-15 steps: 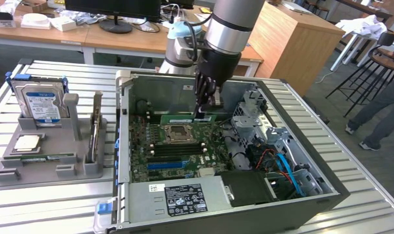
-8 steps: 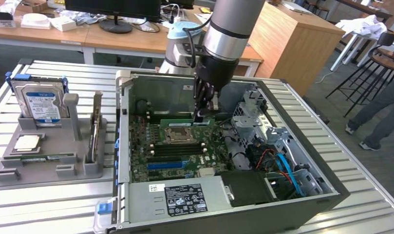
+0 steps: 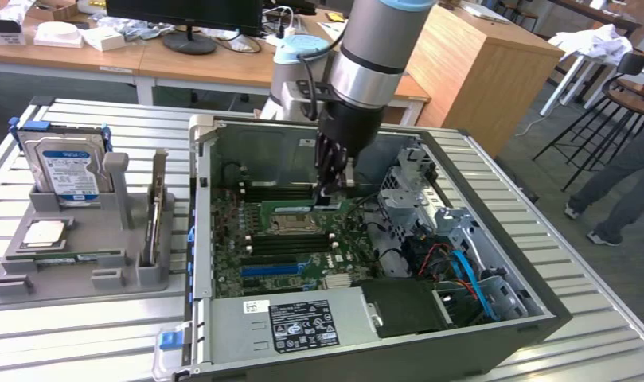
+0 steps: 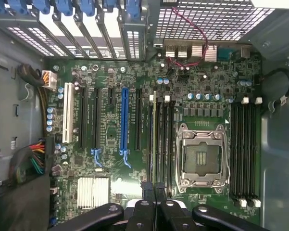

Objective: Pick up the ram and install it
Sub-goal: 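Insert the ram into the slot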

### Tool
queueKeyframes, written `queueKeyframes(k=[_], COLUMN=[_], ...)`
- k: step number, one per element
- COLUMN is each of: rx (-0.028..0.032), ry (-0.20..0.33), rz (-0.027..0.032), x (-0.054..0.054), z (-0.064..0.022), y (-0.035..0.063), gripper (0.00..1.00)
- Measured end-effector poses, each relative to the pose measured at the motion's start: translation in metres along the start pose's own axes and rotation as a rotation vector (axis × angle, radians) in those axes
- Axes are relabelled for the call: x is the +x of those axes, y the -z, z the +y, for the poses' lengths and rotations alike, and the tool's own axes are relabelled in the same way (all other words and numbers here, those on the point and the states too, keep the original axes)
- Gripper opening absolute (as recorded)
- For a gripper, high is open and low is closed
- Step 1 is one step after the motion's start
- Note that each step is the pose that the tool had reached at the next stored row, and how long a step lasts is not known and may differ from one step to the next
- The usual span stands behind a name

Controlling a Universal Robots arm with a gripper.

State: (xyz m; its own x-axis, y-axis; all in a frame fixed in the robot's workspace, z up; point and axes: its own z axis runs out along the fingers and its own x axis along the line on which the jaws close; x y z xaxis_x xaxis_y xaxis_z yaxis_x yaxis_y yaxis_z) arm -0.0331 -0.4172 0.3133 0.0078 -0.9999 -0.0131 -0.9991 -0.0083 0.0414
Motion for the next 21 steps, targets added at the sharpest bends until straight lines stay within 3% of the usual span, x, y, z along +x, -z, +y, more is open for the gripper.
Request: queueKeyframes(k=[21], rx=[0.0002], ry=[0.0], rz=[0.0], x=[0.0], z=[-0.001], y=[-0.0241], gripper=[0.12])
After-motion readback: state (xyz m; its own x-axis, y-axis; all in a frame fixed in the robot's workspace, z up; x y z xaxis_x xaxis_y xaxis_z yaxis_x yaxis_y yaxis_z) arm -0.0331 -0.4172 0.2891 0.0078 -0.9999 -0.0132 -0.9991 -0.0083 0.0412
